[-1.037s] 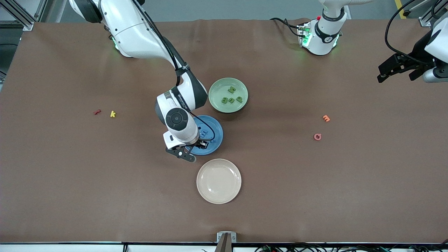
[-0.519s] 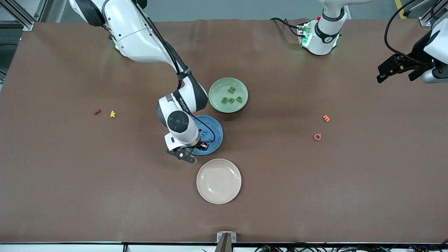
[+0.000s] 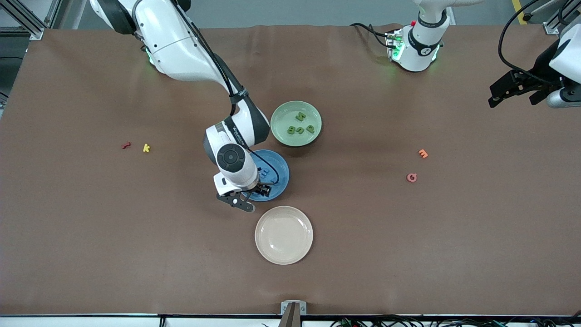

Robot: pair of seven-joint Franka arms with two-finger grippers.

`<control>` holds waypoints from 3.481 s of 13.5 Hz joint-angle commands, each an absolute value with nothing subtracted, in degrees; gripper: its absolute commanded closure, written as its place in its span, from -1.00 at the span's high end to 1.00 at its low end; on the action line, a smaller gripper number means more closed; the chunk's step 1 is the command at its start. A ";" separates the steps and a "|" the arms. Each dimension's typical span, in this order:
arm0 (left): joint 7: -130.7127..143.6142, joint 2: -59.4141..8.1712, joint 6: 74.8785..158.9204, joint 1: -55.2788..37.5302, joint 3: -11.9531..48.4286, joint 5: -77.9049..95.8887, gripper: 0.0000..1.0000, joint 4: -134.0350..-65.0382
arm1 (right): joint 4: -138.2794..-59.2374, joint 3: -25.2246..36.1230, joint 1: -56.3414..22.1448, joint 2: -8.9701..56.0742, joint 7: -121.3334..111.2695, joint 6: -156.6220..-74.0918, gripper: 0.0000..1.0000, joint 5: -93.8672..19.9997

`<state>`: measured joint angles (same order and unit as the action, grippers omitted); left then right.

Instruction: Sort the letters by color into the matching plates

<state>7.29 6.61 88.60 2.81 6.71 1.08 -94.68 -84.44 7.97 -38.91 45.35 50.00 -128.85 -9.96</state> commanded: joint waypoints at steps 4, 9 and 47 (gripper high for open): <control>6.06 6.94 88.07 2.55 6.77 0.53 1.00 -94.57 | -83.05 8.17 -39.64 40.10 50.36 -117.98 0.99 -10.37; 6.15 6.77 88.07 2.55 7.38 0.53 1.00 -94.66 | -85.68 8.44 -38.85 22.72 46.78 -99.44 1.00 -10.28; 3.69 4.83 87.47 2.99 7.29 -0.96 1.00 -90.80 | -87.54 8.96 -3.78 -1.32 -5.01 -90.79 1.00 -0.88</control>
